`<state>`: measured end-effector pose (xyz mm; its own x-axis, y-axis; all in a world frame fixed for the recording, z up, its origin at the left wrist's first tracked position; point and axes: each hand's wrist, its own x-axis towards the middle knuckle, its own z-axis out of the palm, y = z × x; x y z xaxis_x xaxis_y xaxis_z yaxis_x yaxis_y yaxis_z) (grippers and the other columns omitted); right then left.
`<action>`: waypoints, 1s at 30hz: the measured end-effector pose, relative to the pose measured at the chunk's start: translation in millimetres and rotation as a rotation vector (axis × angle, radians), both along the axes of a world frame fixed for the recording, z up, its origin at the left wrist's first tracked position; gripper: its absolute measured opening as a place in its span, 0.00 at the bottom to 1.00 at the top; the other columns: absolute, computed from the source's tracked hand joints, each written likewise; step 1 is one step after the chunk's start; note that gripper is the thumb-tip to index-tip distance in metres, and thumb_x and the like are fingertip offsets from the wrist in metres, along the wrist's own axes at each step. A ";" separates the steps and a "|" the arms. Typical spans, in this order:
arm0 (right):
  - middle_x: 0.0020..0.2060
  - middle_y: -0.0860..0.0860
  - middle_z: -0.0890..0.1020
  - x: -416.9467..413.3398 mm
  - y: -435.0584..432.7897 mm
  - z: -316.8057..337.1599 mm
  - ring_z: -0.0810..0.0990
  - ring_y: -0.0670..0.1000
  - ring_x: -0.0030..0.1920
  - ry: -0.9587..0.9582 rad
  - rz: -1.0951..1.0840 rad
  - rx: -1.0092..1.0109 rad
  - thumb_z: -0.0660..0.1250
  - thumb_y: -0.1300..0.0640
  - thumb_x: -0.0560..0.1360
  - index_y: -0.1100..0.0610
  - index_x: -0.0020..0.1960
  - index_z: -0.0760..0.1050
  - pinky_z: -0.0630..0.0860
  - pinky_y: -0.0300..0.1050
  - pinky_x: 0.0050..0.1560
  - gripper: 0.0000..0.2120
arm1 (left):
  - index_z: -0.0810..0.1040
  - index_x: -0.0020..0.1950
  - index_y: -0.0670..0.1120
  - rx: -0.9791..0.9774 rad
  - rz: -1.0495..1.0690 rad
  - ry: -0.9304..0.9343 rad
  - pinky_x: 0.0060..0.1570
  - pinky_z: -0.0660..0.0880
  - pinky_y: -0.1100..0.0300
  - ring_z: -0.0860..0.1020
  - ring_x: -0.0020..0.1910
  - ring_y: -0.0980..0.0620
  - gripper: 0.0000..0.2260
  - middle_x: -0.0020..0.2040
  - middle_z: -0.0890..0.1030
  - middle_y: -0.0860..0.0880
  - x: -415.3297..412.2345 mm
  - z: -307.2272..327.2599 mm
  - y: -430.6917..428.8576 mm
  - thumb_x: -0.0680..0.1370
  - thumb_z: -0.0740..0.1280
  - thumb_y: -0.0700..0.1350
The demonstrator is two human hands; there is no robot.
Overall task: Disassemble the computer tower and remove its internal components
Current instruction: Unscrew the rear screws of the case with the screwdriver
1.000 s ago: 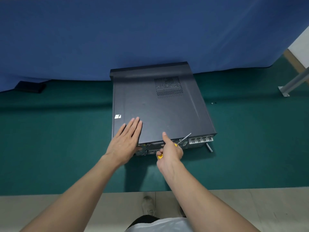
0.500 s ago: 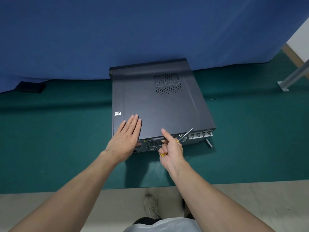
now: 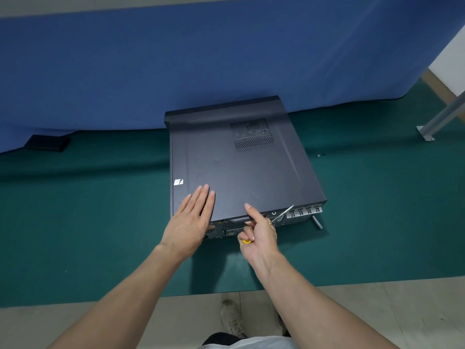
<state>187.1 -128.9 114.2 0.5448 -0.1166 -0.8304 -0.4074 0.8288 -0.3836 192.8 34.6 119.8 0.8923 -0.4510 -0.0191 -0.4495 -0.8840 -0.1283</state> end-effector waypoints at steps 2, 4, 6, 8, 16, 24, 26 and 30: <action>0.24 0.48 0.65 -3.7 0.4 -1.0 0.57 0.45 0.20 -0.008 0.001 0.000 0.76 0.64 0.66 0.57 0.43 0.67 0.56 0.38 0.20 0.17 | 0.59 0.75 0.34 -0.039 0.021 -0.009 0.72 0.61 0.48 0.60 0.74 0.40 0.39 0.75 0.61 0.36 -3.7 1.4 -2.1 0.65 0.68 0.27; 0.23 0.48 0.64 -6.3 0.4 -0.1 0.57 0.45 0.20 -0.022 -0.002 -0.011 0.76 0.65 0.67 0.56 0.44 0.67 0.57 0.38 0.21 0.17 | 0.62 0.74 0.34 -0.059 0.034 -0.018 0.70 0.63 0.48 0.63 0.73 0.40 0.39 0.74 0.63 0.36 -5.4 1.6 -4.1 0.63 0.68 0.26; 0.23 0.48 0.65 -8.0 0.7 1.1 0.58 0.45 0.20 -0.023 0.001 -0.048 0.77 0.64 0.66 0.55 0.42 0.66 0.58 0.38 0.20 0.19 | 0.60 0.75 0.36 -0.049 0.050 0.009 0.72 0.60 0.49 0.61 0.75 0.42 0.38 0.75 0.61 0.38 -6.8 4.2 -5.5 0.67 0.69 0.29; 0.22 0.47 0.66 -8.6 0.8 3.9 0.59 0.46 0.20 -0.025 -0.006 -0.079 0.78 0.63 0.66 0.54 0.39 0.64 0.59 0.38 0.19 0.20 | 0.60 0.76 0.37 -0.043 0.061 0.017 0.72 0.59 0.50 0.60 0.75 0.44 0.36 0.76 0.61 0.40 -5.7 7.5 -5.6 0.71 0.72 0.36; 0.32 0.51 0.74 -4.0 1.7 43.5 0.66 0.46 0.23 -0.090 -0.011 -0.029 0.80 0.59 0.64 0.57 0.46 0.69 0.60 0.37 0.18 0.20 | 0.75 0.66 0.37 -0.083 0.024 -0.088 0.61 0.74 0.49 0.76 0.64 0.44 0.31 0.65 0.77 0.41 2.2 43.1 1.1 0.65 0.78 0.42; 0.45 0.59 0.85 15.8 -11.8 102.4 0.85 0.59 0.44 -0.305 0.004 0.025 0.73 0.69 0.67 0.59 0.55 0.72 0.80 0.59 0.49 0.19 | 0.81 0.56 0.35 -0.124 0.057 -0.329 0.45 0.81 0.51 0.83 0.50 0.43 0.26 0.52 0.83 0.39 9.1 91.6 -11.1 0.59 0.76 0.28; 0.39 0.58 0.85 20.2 -19.3 114.1 0.85 0.58 0.39 -0.386 -0.010 0.099 0.70 0.71 0.68 0.60 0.52 0.75 0.81 0.54 0.43 0.15 | 0.82 0.56 0.36 -0.141 0.072 -0.356 0.44 0.81 0.53 0.84 0.47 0.45 0.26 0.49 0.84 0.40 9.8 106.1 -19.5 0.58 0.76 0.28; 0.43 0.58 0.85 21.6 -40.8 124.3 0.85 0.57 0.41 -0.438 0.028 0.107 0.69 0.70 0.68 0.60 0.50 0.77 0.80 0.49 0.40 0.12 | 0.81 0.56 0.35 -0.119 0.066 -0.407 0.43 0.81 0.54 0.84 0.45 0.46 0.25 0.46 0.85 0.42 10.0 129.1 -39.2 0.59 0.76 0.30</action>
